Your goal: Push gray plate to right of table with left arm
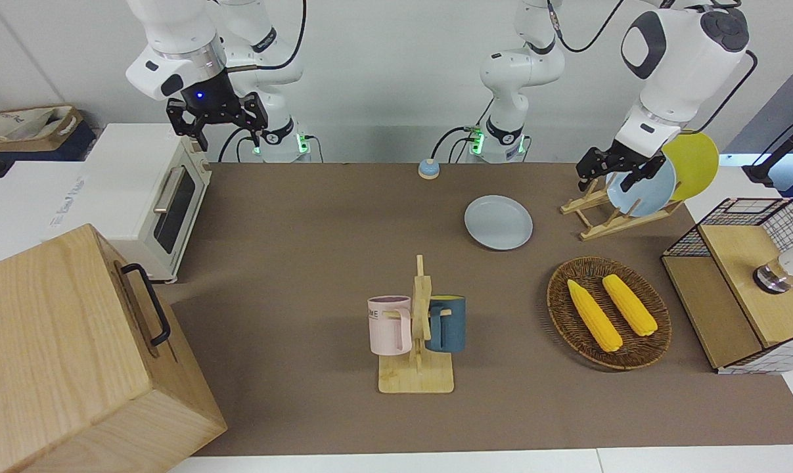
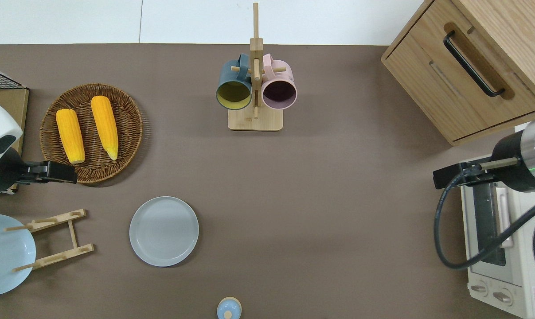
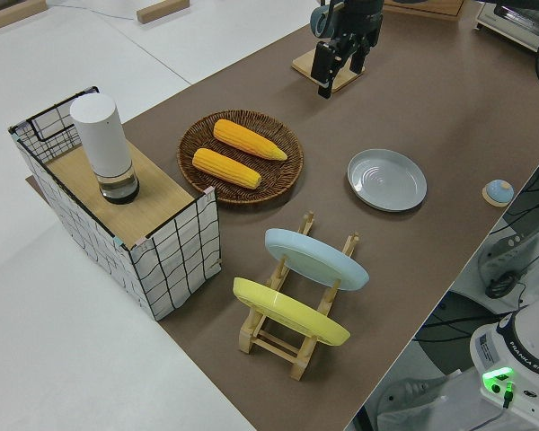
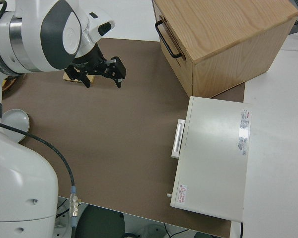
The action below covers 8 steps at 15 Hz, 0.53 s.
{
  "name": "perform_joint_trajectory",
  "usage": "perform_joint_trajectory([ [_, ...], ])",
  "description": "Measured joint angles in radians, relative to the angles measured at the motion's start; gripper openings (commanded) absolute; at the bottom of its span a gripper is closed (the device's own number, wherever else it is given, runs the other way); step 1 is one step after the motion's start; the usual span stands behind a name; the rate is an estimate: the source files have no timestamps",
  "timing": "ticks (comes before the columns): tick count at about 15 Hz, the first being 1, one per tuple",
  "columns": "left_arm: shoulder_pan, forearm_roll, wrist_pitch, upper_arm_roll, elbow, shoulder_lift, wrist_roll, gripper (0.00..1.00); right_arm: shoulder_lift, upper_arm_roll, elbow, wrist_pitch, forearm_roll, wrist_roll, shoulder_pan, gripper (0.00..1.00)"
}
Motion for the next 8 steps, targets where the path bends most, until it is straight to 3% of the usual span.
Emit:
perform_joint_trajectory([
  [8, 0.008, 0.000, -0.032, -0.005, 0.001, 0.000, -0.001, 0.99, 0.000, 0.000, 0.000, 0.000, 0.000, 0.000, 0.000, 0.983],
])
